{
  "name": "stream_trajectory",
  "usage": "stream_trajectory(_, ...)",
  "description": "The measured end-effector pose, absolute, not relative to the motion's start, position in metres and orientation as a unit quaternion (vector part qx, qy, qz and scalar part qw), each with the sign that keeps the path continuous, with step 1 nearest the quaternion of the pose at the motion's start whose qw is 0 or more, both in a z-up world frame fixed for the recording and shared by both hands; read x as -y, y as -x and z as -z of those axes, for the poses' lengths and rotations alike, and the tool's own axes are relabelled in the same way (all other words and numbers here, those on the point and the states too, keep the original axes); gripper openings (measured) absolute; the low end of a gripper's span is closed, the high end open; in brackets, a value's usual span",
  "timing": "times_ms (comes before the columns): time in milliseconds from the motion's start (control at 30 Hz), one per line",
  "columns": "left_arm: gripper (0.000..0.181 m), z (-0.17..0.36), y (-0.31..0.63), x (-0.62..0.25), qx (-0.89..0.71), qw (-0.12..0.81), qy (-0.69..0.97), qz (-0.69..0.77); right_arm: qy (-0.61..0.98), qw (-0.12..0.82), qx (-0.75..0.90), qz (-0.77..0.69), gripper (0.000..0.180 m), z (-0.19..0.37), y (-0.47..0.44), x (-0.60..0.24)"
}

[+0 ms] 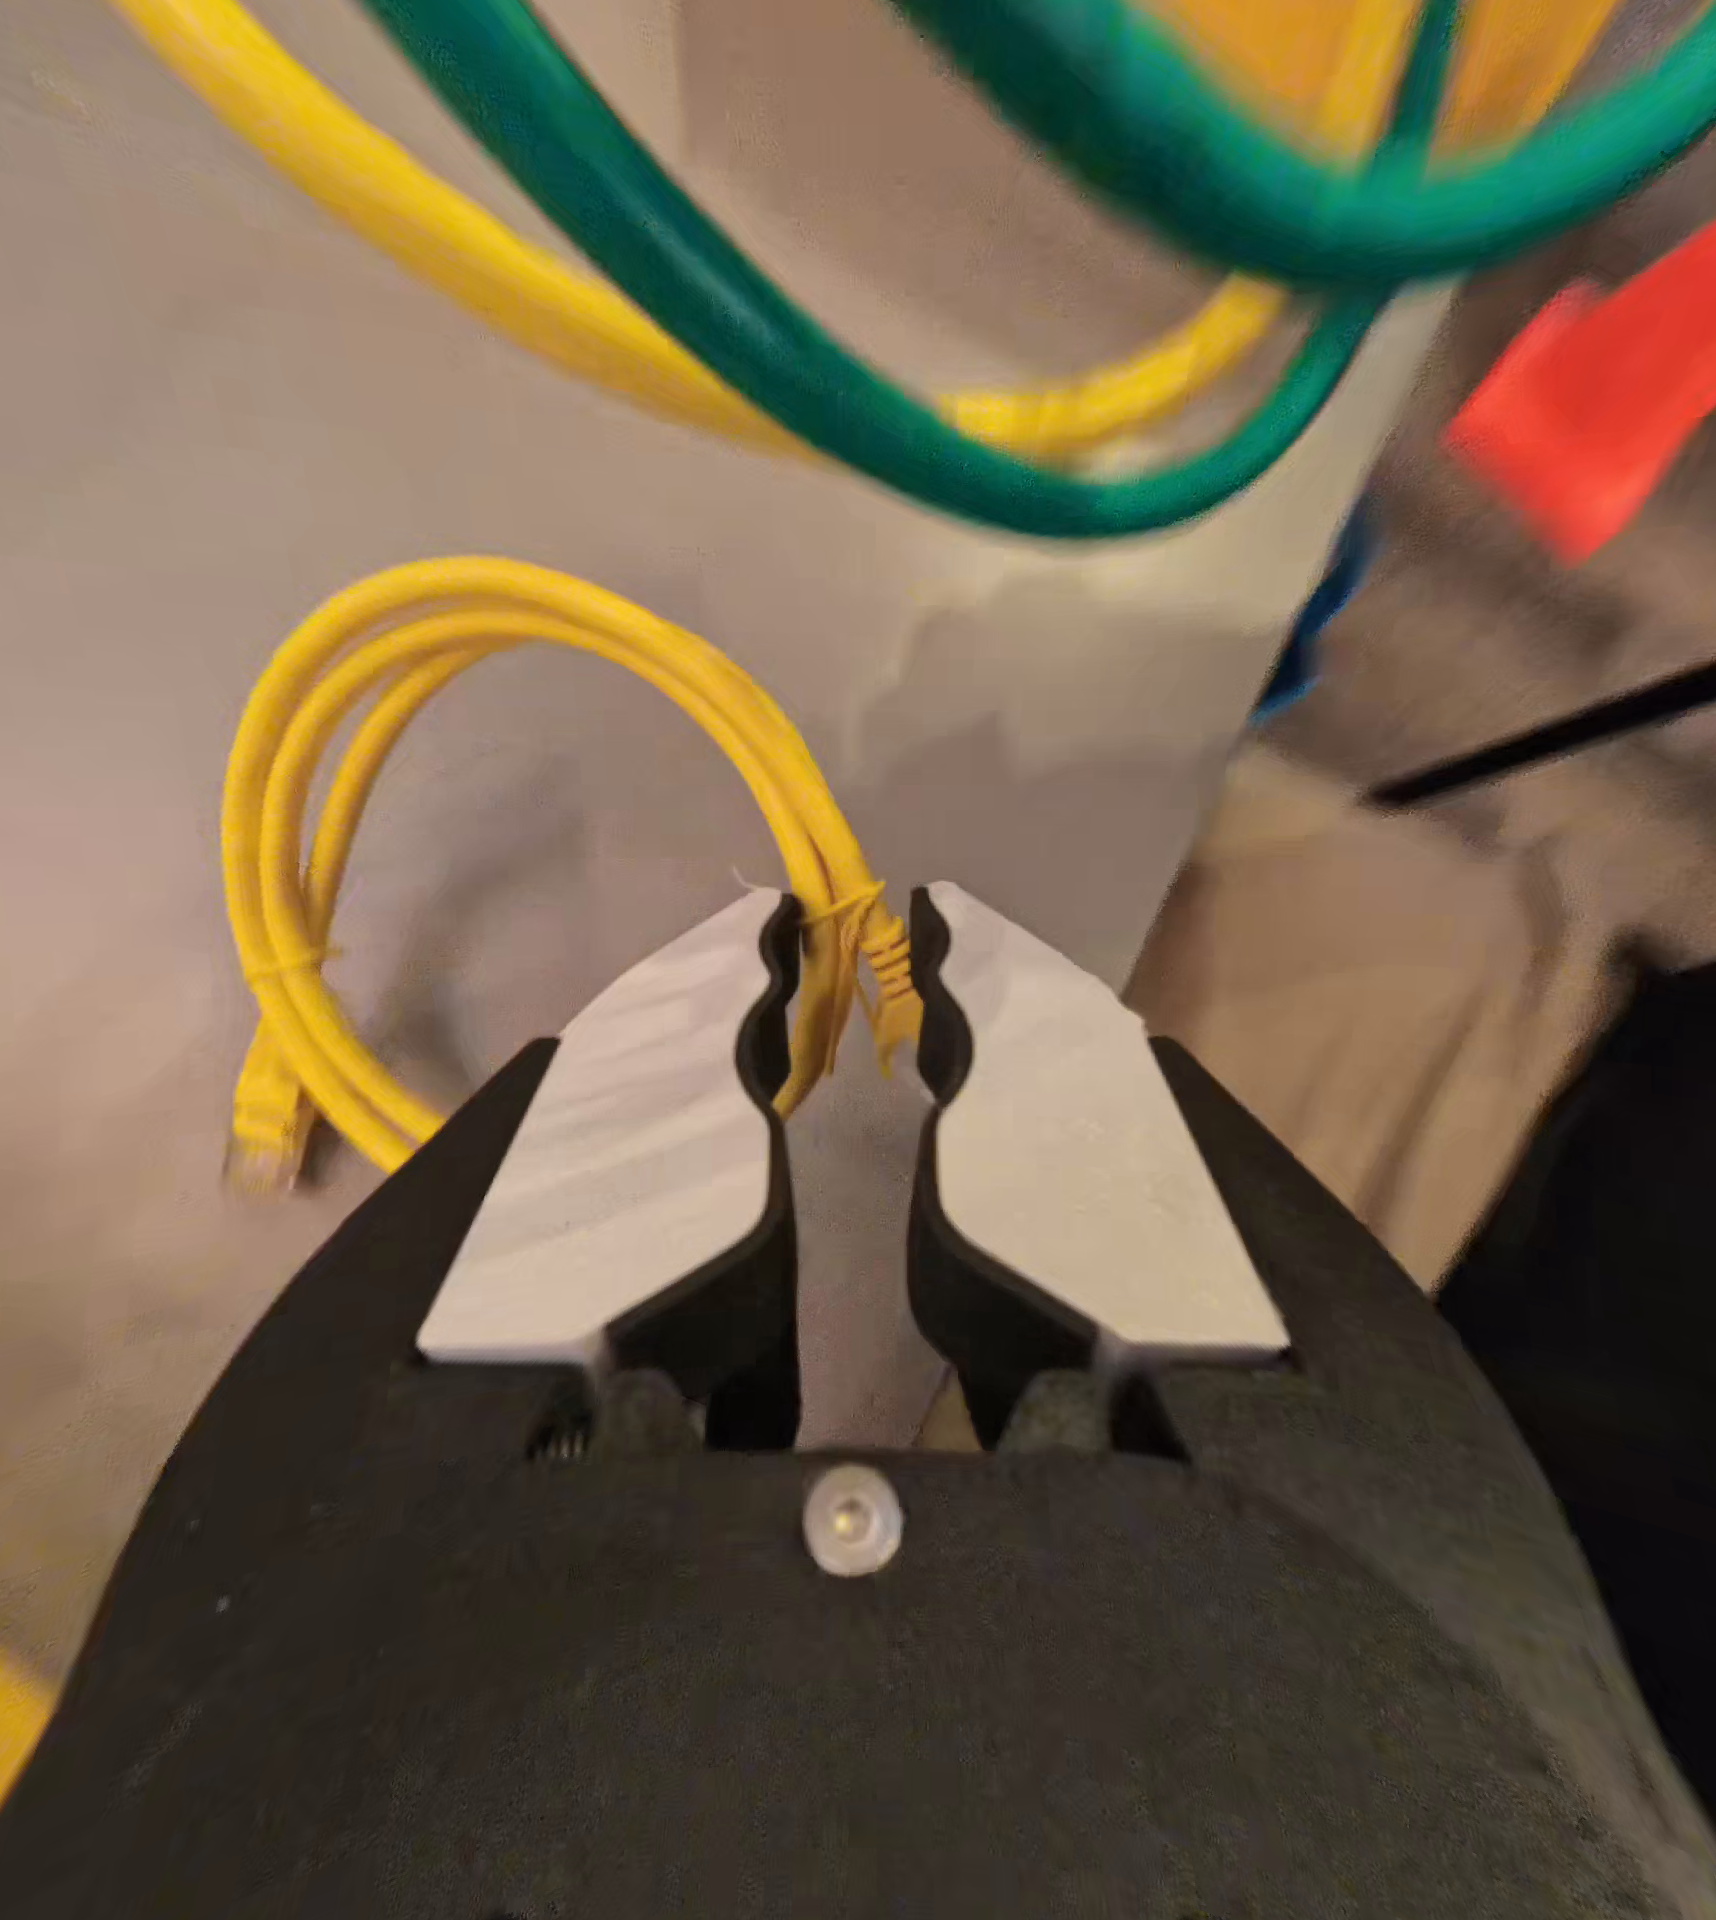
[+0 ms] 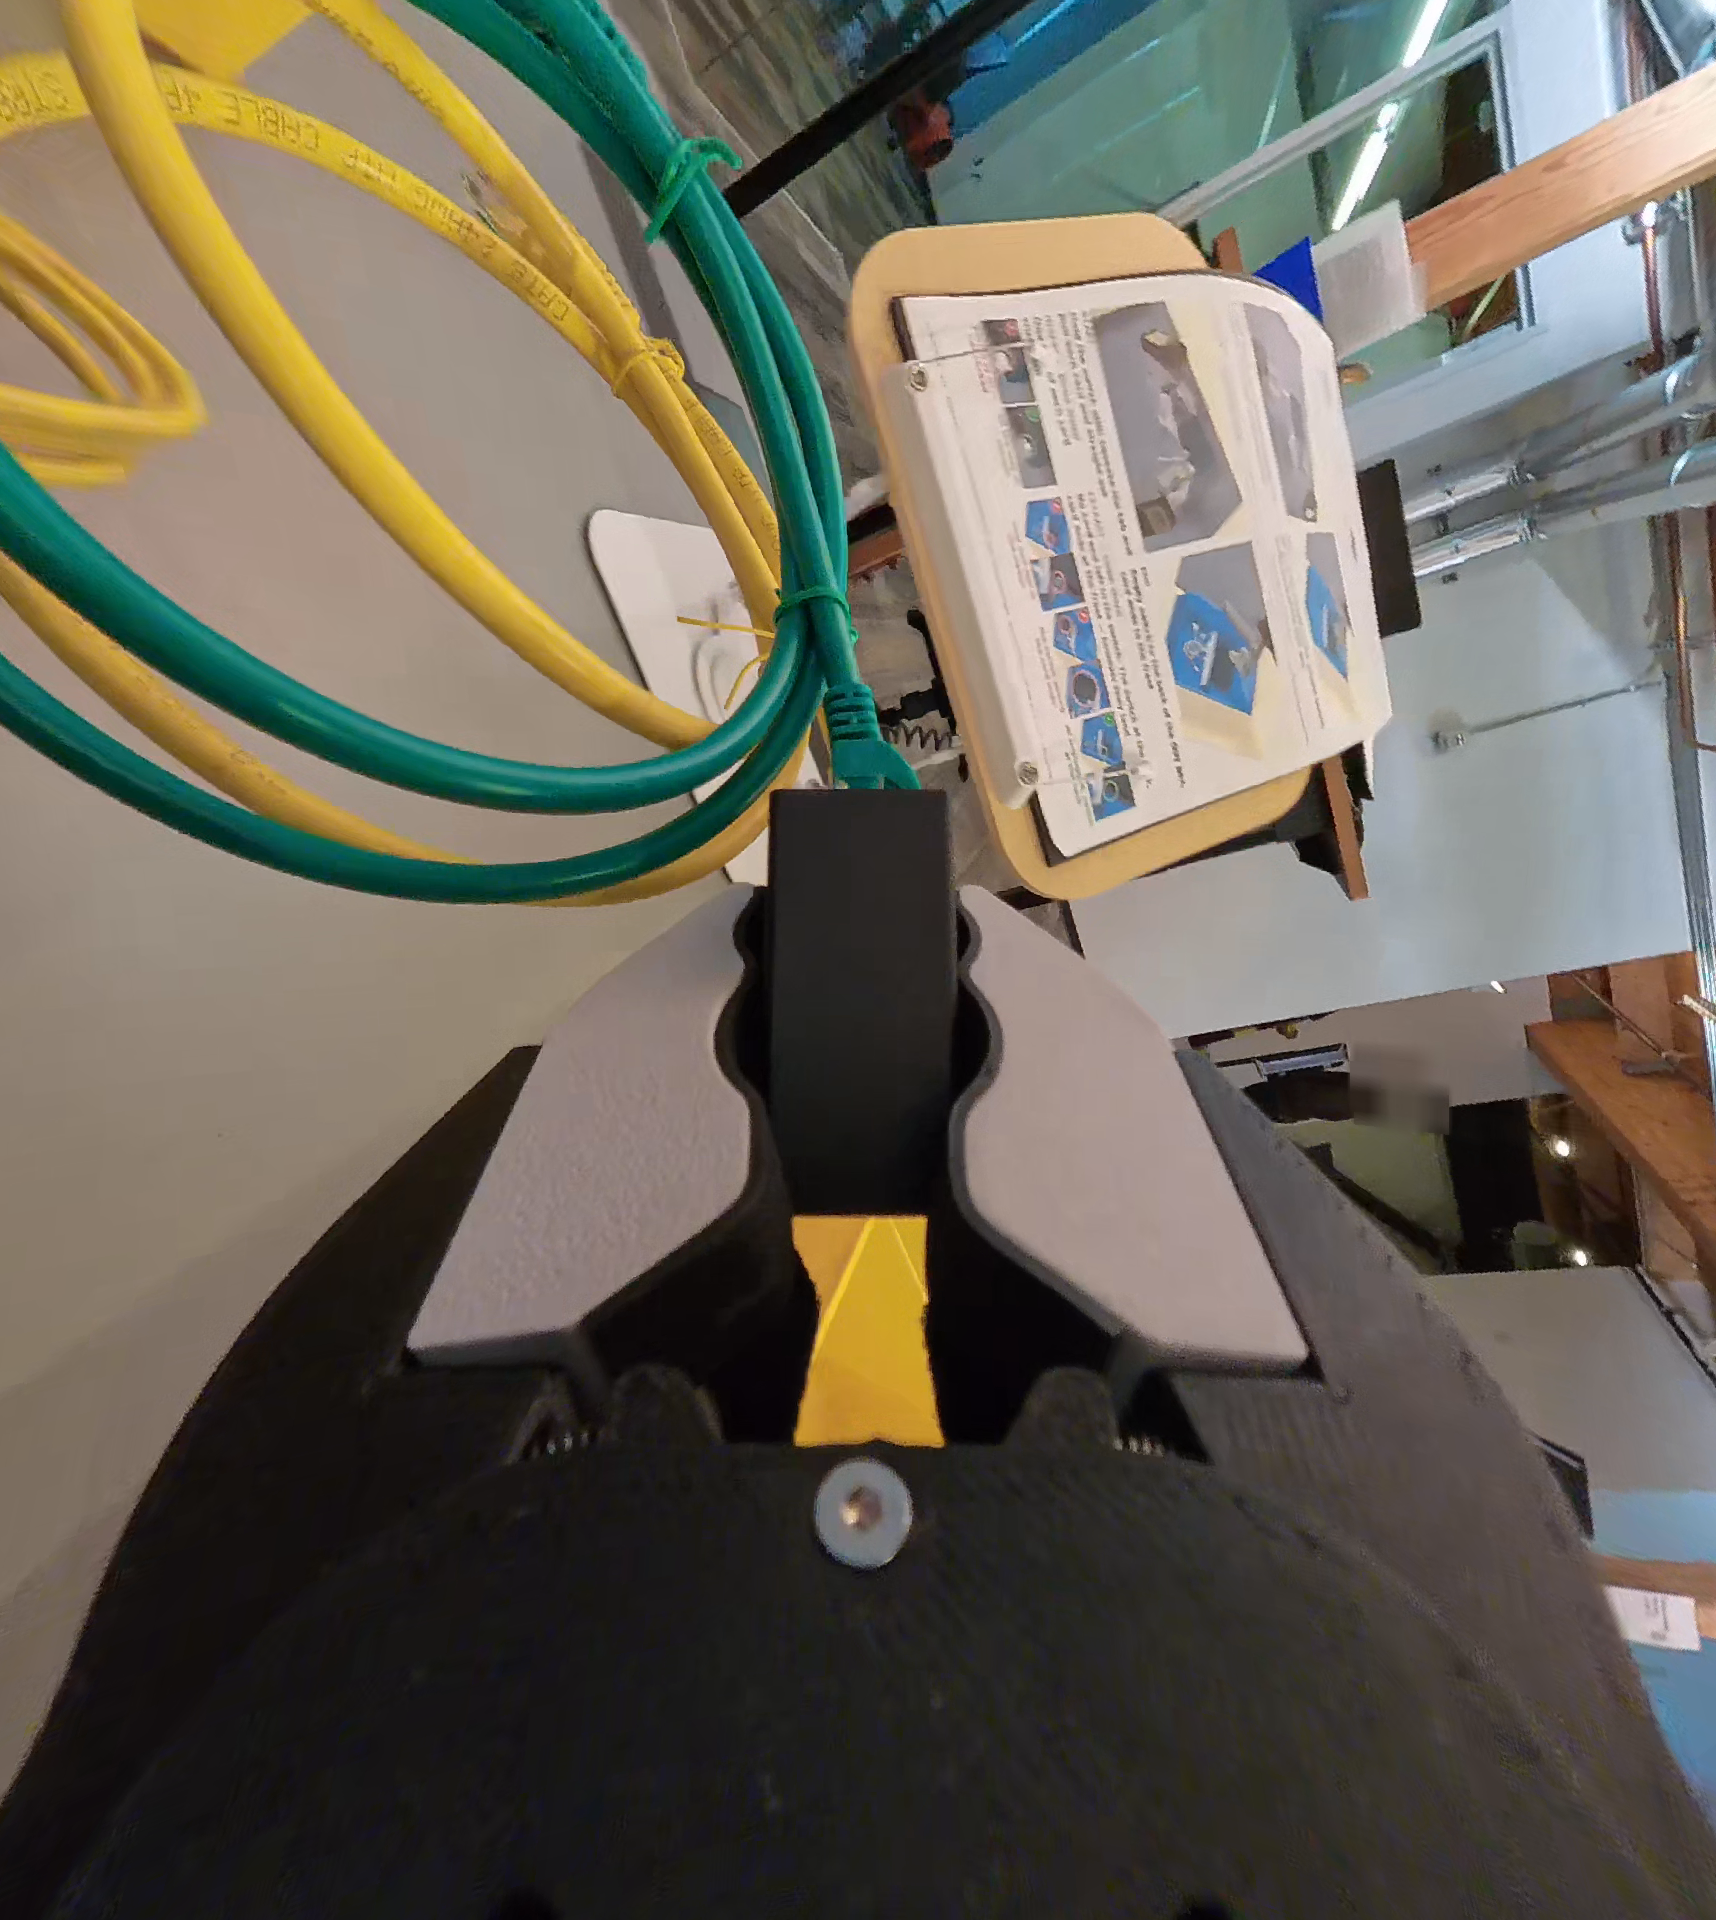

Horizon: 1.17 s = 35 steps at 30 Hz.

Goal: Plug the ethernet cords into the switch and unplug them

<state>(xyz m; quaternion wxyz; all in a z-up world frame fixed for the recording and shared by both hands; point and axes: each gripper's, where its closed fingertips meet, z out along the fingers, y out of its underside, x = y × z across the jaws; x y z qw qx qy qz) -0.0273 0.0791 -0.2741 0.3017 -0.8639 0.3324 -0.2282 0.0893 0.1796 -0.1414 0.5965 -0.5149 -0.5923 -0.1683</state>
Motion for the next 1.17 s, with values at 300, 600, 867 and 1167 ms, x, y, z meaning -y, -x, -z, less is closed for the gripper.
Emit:
stream_trajectory(300, 0.028, 0.174, 0.019, -0.107, -0.077, 0.391, 0.592, 0.701, 0.544, 0.626, 0.540, 0.143, 0.029, 0.107, -0.122, -0.182)
stream_trajectory(600, 0.064, 0.251, 0.044, -0.118, -0.073, 0.413, 0.803, 0.423, 0.551, 0.619, 0.544, 0.130, 0.029, 0.116, -0.121, -0.184)
stream_trajectory(867, 0.056, 0.273, 0.027, -0.032, -0.233, 0.246, 0.881, 0.331, 0.559, 0.608, 0.548, 0.130, 0.029, 0.121, -0.124, -0.185)
stream_trajectory(1167, 0.051, 0.217, 0.037, -0.066, -0.390, 0.350, 0.835, 0.171, 0.558, 0.611, 0.549, 0.119, 0.029, 0.121, -0.123, -0.184)
